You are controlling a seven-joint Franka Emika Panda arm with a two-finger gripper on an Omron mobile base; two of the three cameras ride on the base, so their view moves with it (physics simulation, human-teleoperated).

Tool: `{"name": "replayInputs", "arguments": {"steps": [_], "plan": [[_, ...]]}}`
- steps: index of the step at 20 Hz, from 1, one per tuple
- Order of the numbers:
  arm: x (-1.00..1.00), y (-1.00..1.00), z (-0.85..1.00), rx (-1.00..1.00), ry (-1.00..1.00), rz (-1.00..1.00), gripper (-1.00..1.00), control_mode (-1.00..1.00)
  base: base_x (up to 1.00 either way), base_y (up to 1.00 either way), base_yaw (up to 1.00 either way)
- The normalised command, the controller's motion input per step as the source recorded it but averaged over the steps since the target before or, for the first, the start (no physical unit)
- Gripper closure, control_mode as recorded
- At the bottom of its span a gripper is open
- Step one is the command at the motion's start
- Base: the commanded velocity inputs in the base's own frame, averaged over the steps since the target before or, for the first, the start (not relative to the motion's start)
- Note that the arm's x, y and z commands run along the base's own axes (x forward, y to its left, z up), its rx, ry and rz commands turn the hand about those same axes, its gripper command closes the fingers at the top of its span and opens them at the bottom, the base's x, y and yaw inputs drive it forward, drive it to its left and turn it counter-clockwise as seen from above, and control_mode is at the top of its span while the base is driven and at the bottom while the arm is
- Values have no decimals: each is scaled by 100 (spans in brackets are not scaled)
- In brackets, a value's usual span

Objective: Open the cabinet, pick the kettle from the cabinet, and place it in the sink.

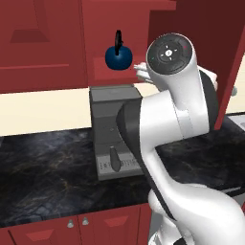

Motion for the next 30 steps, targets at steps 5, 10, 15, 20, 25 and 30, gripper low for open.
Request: {"name": "replayInputs", "arguments": {"steps": [5,10,15,20,25,30], "plan": [[31,-1,23,-1,8,14,-100,-100,0,0,0],[38,0,21,0,12,14,-100,-100,0,0,0],[35,0,12,-3,7,13,-100,-100,0,0,0],[36,1,0,-6,0,12,-100,-100,0,0,0],[40,13,1,-3,0,8,-100,-100,0,0,0],[36,11,0,-1,-8,9,-100,-100,0,0,0]]}}
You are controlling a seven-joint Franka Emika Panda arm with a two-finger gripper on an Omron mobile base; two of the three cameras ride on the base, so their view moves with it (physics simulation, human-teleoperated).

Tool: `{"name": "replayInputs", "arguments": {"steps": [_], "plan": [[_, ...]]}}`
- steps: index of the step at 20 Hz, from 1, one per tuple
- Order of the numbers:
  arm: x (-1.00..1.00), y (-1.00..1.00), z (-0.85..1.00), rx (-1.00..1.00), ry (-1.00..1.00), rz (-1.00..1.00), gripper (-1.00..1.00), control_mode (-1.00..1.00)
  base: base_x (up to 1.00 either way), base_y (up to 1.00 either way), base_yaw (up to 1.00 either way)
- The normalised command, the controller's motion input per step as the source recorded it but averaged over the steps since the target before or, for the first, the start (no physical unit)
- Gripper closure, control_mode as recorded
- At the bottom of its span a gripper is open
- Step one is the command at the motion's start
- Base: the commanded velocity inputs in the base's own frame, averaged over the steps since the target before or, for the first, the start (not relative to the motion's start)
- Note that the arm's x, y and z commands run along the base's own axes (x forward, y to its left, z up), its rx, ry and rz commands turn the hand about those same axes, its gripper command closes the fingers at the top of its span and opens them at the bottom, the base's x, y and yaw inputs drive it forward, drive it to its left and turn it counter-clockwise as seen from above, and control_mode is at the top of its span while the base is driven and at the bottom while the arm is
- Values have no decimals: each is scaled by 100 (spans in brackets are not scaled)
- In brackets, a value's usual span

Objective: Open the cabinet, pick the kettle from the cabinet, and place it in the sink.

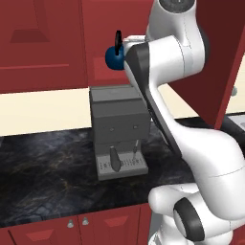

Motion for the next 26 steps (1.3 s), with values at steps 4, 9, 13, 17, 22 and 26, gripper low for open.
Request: {"name": "replayInputs", "arguments": {"steps": [4,9,13,17,22,26], "plan": [[46,8,1,0,-1,2,-100,-100,0,0,0],[45,8,0,0,0,0,-100,-100,0,0,0],[45,15,0,0,-1,1,-100,-100,0,0,0],[44,19,0,0,-1,2,-100,-100,0,0,0],[43,17,0,-1,-3,2,-100,-100,0,0,0],[40,9,-3,0,-4,4,-100,-100,0,0,0]]}}
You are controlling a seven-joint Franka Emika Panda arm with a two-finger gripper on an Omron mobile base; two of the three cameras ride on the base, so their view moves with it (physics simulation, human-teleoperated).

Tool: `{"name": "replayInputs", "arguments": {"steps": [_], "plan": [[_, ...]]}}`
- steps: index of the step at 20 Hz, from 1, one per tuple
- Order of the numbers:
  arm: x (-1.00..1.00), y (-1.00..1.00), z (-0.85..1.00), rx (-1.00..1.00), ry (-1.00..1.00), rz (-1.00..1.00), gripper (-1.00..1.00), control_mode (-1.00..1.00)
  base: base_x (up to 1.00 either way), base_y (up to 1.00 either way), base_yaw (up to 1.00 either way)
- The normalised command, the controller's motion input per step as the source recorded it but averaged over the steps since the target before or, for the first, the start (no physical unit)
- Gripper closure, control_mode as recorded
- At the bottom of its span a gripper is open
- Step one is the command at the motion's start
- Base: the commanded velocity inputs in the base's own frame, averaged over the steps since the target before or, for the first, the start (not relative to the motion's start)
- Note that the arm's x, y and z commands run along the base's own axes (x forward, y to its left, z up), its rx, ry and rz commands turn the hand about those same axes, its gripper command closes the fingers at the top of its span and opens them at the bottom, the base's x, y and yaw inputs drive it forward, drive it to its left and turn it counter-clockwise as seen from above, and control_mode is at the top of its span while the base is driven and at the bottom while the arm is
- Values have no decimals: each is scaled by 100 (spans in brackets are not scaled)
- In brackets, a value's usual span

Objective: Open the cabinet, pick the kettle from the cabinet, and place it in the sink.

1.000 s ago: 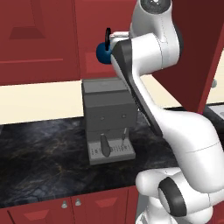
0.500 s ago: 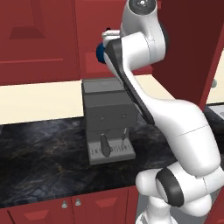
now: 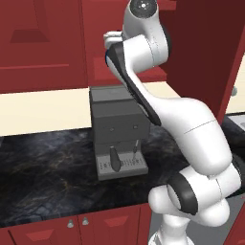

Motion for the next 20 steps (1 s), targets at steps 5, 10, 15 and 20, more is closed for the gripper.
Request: {"name": "replayInputs", "arguments": {"steps": [5,10,15,20], "plan": [[39,3,-4,0,-3,9,-100,-100,0,0,0],[33,0,-7,-1,-1,10,-100,-100,0,0,0],[33,0,-3,-3,0,6,-100,-100,0,0,0],[37,0,-3,-1,0,4,-100,-100,0,0,0]]}}
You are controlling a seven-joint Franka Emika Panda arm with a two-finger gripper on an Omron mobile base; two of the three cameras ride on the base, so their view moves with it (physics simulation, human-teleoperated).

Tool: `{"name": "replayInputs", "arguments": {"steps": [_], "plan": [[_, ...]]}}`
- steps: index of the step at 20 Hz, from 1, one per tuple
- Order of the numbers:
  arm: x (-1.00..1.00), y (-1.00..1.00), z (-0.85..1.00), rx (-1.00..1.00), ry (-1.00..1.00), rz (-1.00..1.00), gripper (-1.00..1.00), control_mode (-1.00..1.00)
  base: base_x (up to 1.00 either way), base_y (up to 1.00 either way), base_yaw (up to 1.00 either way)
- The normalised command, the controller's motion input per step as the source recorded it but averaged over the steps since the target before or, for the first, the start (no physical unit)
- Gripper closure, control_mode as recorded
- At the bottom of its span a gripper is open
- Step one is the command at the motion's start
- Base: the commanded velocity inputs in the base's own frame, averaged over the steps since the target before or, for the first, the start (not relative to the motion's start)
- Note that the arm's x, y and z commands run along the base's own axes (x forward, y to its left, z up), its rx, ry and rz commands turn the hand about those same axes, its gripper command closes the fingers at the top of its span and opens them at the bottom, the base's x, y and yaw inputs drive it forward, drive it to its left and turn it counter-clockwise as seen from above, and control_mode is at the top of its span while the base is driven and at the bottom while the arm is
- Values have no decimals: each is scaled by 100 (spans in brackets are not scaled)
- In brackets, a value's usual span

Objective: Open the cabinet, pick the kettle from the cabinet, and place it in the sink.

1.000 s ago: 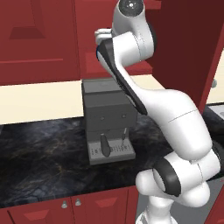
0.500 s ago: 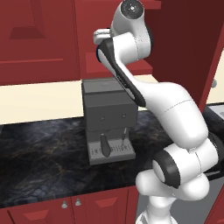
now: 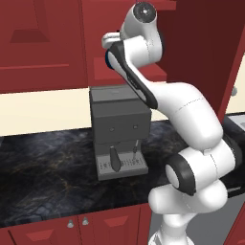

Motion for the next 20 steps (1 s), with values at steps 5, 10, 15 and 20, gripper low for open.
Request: {"name": "replayInputs", "arguments": {"steps": [5,10,15,20], "plan": [[37,3,-2,0,0,3,-100,-100,0,0,0],[35,7,0,0,0,1,-100,-100,0,0,0],[32,12,0,0,0,0,-100,-100,0,0,0],[31,9,0,0,0,0,-100,-100,0,0,0]]}}
